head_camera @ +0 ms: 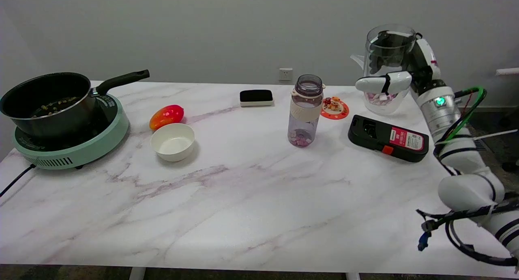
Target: Pour the contents of the measuring cup into the bottle.
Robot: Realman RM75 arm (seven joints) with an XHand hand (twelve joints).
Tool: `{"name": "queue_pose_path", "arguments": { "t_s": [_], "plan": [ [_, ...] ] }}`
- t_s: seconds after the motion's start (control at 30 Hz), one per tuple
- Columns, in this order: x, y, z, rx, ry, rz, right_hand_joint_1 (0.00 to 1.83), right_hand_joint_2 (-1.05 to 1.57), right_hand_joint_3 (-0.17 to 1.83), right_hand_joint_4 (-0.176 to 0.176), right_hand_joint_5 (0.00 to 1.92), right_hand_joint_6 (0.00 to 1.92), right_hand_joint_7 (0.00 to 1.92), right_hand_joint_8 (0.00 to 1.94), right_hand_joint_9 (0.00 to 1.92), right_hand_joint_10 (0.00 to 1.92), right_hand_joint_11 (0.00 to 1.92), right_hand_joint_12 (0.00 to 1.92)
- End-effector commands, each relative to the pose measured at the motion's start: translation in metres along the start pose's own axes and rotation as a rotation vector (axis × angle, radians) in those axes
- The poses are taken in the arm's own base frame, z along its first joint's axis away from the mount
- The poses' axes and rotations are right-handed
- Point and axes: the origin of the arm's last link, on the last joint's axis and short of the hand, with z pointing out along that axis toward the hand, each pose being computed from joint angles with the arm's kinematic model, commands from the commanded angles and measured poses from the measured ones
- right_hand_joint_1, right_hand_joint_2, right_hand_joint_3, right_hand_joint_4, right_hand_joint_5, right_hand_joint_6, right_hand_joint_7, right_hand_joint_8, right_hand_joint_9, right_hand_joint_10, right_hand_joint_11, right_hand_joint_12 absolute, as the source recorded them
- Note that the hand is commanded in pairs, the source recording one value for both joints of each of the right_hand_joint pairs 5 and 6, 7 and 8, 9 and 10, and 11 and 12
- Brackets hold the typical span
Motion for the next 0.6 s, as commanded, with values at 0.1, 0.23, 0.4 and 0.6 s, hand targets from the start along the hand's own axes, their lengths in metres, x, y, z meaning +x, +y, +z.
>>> {"name": "queue_pose_path", "arguments": {
  "t_s": [0.1,0.23,0.4,0.6],
  "plan": [
    [0.028,-0.015,0.058,-0.063,-0.099,-0.361,1.33,1.41,0.32,0.0,1.92,1.92,1.92,1.92,1.72,1.72,1.47,1.47],
    [0.019,-0.015,0.066,-0.053,-0.131,-0.421,1.36,1.36,0.35,0.0,1.92,1.92,1.92,1.92,1.7,1.7,1.45,1.45],
    [0.009,-0.015,0.066,-0.027,-0.181,-0.545,1.38,1.32,0.39,0.0,1.92,1.92,1.92,1.92,1.69,1.69,1.44,1.44],
    [0.0,-0.012,0.065,-0.012,-0.226,-0.641,1.39,1.3,0.41,0.0,1.92,1.92,1.92,1.92,1.68,1.68,1.43,1.43]
  ]
}}
